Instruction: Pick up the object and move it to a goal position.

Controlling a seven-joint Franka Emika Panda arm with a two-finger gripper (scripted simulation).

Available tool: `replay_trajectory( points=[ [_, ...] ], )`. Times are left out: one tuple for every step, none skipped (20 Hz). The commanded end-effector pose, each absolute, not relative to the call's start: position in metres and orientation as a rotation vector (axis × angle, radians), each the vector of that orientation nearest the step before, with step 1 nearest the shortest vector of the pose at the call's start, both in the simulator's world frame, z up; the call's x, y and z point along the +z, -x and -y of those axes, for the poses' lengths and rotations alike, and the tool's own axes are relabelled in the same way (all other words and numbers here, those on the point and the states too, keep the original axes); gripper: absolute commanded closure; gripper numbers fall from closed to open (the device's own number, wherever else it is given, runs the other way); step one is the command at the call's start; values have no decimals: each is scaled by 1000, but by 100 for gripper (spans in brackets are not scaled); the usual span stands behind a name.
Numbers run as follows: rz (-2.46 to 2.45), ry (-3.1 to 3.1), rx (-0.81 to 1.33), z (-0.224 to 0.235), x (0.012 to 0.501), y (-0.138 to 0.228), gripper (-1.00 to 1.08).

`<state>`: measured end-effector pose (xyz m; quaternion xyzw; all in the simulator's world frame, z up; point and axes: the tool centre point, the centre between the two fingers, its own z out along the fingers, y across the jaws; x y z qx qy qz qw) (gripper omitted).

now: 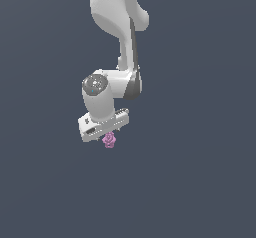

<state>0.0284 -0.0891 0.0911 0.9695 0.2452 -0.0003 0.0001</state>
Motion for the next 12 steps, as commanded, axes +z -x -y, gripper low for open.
replay_trajectory(
  points=[
    [-771,-3045,0,89,90,-28,-92],
    [-771,-3045,0,89,88,-28,-92],
    [-772,-3045,0,89,85,-28,-92],
    [-772,-3045,0,89,81,-28,-92],
    [-773,-3045,0,89,77,-28,-92],
    [-773,-3045,0,89,72,-28,-92],
    [-774,-3045,0,89,66,-28,-92],
    [-775,-3044,0,89,60,-28,-92],
    [-775,-3044,0,89,54,-27,-92],
    [-776,-3044,0,89,50,-27,-92],
    [-776,-3044,0,89,46,-27,-92],
    [-778,-3044,0,89,44,-27,-92]
  ],
)
